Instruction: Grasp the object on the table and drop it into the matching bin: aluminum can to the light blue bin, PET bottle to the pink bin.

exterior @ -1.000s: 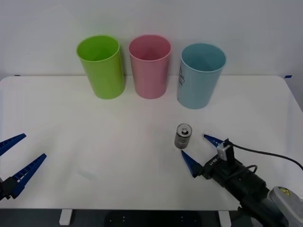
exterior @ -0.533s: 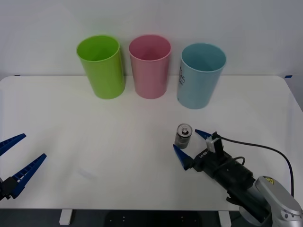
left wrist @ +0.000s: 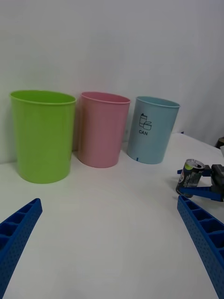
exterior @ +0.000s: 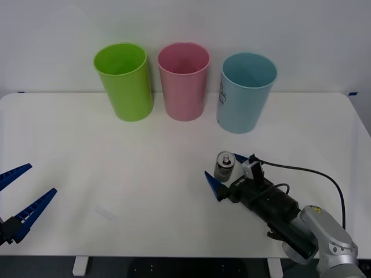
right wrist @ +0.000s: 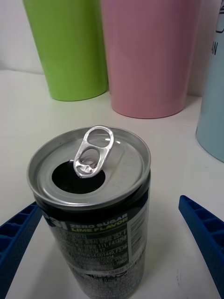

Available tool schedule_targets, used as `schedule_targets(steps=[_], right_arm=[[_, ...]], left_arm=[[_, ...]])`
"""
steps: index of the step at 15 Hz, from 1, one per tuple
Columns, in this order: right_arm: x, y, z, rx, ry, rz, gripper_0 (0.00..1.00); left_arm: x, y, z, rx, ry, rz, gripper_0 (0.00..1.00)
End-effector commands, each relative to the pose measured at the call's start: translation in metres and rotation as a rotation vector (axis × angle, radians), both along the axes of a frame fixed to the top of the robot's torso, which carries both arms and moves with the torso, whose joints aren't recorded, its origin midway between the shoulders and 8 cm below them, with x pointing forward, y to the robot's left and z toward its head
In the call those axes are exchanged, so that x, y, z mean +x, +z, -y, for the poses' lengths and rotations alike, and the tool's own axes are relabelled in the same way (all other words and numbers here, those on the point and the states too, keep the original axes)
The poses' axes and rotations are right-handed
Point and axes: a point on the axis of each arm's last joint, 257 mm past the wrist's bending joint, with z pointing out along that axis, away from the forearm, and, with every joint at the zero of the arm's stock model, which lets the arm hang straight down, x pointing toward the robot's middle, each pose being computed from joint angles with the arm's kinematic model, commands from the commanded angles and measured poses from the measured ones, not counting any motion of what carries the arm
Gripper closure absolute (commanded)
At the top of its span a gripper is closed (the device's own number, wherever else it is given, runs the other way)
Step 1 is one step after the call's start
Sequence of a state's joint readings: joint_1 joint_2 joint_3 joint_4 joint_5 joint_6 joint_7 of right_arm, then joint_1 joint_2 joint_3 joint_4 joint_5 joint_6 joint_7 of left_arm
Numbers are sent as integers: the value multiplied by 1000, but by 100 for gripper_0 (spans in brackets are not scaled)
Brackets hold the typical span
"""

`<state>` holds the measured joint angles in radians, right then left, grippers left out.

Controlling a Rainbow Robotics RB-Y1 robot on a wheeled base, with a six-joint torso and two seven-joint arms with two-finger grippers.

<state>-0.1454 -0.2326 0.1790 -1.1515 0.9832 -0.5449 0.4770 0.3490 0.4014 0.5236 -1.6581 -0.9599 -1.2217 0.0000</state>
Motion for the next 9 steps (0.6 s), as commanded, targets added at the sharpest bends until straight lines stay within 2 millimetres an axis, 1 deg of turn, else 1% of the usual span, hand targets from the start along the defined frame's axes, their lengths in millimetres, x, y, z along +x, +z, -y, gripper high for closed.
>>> schedule_targets(steps=[1, 2, 3, 4, 5, 9], right_arm=[[1, 1, 0, -2, -2, 1, 0], [1, 0, 1, -2, -2, 0, 0], [0, 0, 0, 0, -2, 0, 6], [1, 0, 0, 5, -3, -3, 85], [1, 1, 1, 4, -4, -1, 100], [1, 3, -1, 7, 0, 4, 100]], left_arm=[[0, 0, 0, 0, 0, 0, 0], [0, 0, 0, 0, 0, 0, 0], [0, 0, 0, 0, 0, 0, 0], [0, 0, 0, 0, 0, 0, 0], [0, 0, 0, 0, 0, 0, 0], [0, 0, 0, 0, 0, 0, 0]])
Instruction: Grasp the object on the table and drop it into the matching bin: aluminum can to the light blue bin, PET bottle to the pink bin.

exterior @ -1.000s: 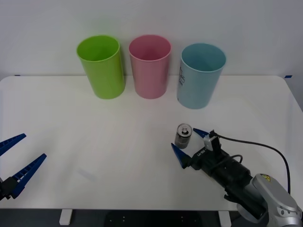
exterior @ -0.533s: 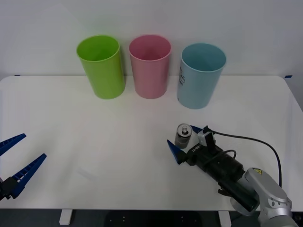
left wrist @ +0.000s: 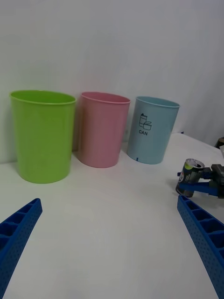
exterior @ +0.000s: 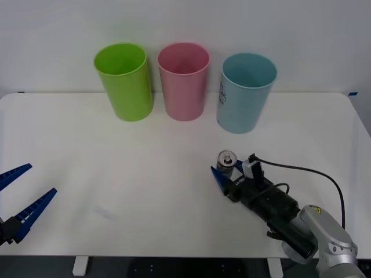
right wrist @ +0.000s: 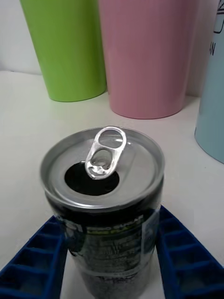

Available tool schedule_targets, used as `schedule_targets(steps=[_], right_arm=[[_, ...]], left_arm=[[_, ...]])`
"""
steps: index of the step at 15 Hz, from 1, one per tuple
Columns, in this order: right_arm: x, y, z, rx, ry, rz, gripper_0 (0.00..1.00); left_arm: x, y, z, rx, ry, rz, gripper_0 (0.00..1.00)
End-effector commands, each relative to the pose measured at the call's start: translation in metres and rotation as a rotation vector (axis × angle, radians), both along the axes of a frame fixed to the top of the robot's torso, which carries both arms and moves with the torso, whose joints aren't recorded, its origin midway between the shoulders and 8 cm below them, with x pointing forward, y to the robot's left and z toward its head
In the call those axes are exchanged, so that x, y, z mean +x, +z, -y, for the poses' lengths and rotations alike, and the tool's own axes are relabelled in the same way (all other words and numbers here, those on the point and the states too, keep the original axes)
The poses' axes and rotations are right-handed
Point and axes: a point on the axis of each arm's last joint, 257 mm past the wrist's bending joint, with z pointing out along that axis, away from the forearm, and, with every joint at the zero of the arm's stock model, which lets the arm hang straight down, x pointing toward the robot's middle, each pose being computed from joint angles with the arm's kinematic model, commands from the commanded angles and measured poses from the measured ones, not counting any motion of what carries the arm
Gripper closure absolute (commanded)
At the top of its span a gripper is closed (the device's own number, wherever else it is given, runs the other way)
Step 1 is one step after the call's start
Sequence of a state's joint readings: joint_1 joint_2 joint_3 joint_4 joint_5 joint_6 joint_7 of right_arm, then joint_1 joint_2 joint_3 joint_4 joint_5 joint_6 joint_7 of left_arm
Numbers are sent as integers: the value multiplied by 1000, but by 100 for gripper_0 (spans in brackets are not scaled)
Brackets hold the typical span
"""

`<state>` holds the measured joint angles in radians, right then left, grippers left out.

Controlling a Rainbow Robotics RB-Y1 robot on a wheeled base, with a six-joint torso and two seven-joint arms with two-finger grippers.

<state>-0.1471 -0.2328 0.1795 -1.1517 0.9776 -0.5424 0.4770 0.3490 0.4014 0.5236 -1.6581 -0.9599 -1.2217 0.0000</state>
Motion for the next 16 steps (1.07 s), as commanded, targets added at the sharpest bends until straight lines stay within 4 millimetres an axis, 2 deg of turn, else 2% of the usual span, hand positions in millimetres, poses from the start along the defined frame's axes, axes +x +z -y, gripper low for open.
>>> schedule_targets(steps=[1, 6, 10, 13, 16], right_arm=[[0, 2, -1, 1, 3, 4, 100], [2, 10, 0, 11, 0, 18, 100], [5, 26, 5, 38, 0, 45, 100], [6, 46, 13, 65, 1, 73, 100], [-3, 72, 21, 113, 1, 84, 100]], left_arm=[[0, 0, 0, 0, 0, 0, 0], [0, 0, 0, 0, 0, 0, 0], [0, 0, 0, 0, 0, 0, 0], [0, 0, 0, 0, 0, 0, 0], [0, 0, 0, 0, 0, 0, 0]])
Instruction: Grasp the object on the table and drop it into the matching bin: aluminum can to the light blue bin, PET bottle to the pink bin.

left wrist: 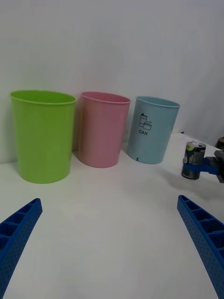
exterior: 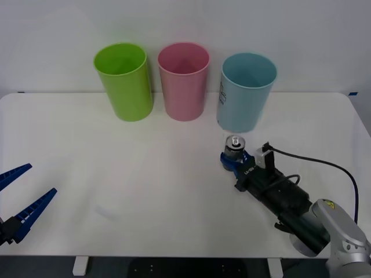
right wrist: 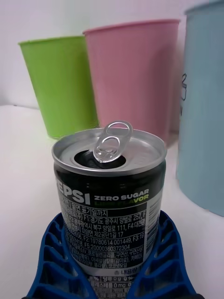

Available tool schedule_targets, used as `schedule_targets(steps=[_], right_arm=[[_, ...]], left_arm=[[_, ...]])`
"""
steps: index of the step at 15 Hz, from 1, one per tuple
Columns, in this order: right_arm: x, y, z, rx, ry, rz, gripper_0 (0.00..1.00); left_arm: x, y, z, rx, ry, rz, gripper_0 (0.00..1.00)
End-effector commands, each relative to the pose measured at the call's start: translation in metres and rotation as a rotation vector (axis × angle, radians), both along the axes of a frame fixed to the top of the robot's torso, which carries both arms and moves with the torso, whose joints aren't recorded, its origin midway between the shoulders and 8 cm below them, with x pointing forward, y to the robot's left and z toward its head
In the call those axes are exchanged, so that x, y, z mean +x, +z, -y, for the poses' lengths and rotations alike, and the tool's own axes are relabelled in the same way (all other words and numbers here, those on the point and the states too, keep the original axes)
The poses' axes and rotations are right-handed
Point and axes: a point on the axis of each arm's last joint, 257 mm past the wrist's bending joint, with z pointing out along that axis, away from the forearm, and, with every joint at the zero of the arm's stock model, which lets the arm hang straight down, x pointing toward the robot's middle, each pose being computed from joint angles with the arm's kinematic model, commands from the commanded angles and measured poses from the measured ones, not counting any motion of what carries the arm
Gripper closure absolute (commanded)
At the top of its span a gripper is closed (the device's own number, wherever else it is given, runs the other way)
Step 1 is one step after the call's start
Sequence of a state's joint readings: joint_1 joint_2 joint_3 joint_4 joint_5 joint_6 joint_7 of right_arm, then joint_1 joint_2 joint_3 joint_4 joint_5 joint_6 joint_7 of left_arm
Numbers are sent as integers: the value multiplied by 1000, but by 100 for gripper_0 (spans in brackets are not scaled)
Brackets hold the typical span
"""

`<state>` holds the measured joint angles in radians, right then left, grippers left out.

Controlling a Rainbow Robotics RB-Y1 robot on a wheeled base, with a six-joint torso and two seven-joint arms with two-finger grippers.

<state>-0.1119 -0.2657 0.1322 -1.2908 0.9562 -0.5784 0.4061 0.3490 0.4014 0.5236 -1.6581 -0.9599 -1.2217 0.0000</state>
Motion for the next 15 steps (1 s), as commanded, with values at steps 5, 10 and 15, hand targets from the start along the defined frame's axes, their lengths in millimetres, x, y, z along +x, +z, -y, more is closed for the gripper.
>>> schedule_targets(steps=[5, 10, 15], right_arm=[[-26, 78, 8, 126, 44, 36, 100], [-34, 126, 18, 196, 75, 59, 100], [-38, 178, 33, 228, 92, 84, 100]], left_arm=[[0, 0, 0, 0, 0, 0, 0], [0, 0, 0, 0, 0, 0, 0], [0, 0, 0, 0, 0, 0, 0]])
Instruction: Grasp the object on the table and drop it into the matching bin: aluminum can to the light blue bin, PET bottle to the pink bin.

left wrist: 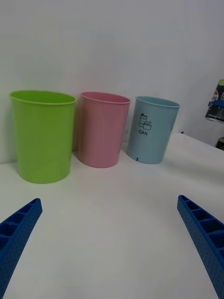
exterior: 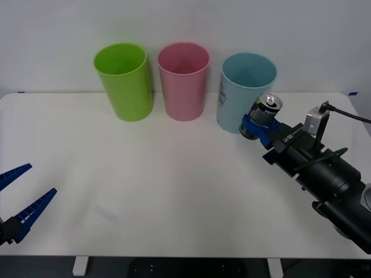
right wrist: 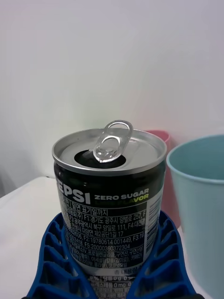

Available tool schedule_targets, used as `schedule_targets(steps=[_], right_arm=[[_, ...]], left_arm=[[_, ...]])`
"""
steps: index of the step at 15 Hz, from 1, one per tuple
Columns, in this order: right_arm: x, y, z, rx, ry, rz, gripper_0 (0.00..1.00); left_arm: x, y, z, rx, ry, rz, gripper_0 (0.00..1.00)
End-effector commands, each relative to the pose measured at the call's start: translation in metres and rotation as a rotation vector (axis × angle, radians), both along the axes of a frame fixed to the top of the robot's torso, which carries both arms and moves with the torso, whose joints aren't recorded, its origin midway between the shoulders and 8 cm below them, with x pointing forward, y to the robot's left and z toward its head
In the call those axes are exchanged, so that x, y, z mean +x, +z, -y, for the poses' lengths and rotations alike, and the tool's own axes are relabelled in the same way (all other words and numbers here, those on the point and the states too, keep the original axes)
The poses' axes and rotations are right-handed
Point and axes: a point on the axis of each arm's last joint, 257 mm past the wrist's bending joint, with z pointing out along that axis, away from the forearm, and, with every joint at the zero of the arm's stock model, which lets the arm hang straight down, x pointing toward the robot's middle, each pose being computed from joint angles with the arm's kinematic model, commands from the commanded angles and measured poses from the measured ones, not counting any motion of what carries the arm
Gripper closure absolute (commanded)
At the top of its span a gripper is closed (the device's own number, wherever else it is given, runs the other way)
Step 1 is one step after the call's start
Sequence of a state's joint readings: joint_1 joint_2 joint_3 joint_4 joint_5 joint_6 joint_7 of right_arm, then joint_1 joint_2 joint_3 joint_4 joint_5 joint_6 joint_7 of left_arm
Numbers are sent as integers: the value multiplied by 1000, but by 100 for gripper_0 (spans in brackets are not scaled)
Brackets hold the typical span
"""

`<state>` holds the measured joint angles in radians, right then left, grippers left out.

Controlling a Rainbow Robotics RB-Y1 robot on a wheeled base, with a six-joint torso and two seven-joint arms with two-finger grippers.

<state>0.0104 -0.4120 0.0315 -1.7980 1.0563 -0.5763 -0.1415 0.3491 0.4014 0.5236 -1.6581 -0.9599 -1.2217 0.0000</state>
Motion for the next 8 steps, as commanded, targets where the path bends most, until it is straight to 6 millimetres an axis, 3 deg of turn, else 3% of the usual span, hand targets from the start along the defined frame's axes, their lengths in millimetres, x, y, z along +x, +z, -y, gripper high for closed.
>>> schedule_targets(steps=[1, 8], right_arm=[[-1, 28, 9, -12, 2, 18, 100], [21, 77, 28, -96, -9, 42, 100]], left_arm=[[0, 0, 0, 0, 0, 0, 0], [0, 0, 0, 0, 0, 0, 0]])
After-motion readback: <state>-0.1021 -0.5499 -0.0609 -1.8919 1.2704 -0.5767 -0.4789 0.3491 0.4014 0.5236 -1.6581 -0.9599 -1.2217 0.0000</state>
